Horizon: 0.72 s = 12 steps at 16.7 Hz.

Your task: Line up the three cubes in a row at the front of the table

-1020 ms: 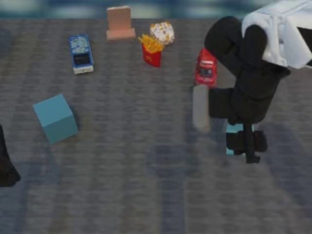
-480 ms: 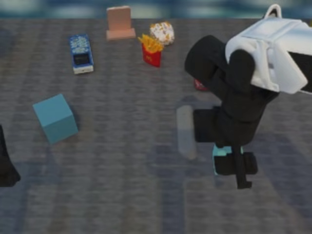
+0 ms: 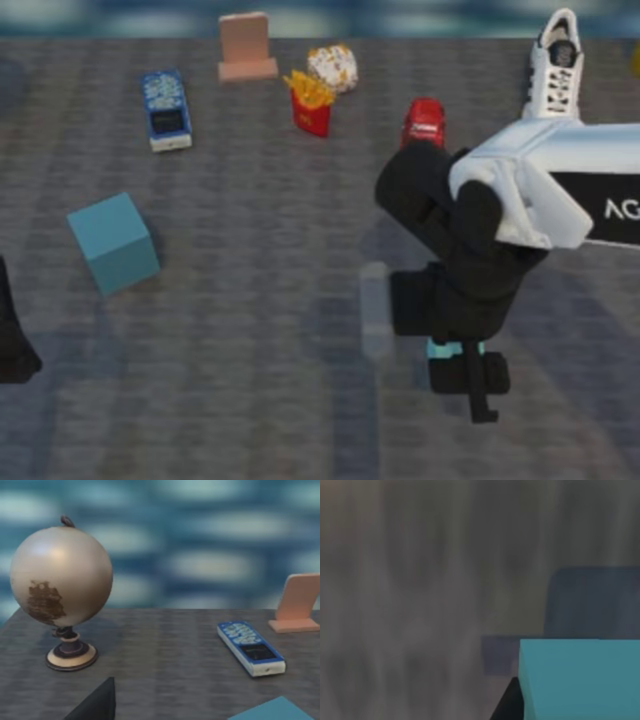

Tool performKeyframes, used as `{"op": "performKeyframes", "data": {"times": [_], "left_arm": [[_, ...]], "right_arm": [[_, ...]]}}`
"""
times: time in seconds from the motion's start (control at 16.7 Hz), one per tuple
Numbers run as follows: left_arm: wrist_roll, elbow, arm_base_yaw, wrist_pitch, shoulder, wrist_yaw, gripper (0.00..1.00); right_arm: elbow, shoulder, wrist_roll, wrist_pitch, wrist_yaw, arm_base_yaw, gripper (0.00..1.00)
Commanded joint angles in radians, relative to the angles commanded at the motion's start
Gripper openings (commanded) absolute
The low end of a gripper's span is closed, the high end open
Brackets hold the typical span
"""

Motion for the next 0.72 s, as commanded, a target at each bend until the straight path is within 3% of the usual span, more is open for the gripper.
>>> {"op": "performKeyframes", "data": {"times": [0.3, 0.72], "left_arm": [[0.000, 0.000, 0.000, 0.000, 0.000, 0.000, 1.00], [0.000, 0.000, 0.000, 0.000, 0.000, 0.000, 1.00]], "right_arm": [[-0.016, 0.008, 0.000, 0.020, 0.001, 0.001, 0.00], [-0.016, 0.008, 0.000, 0.020, 0.001, 0.001, 0.53]]}}
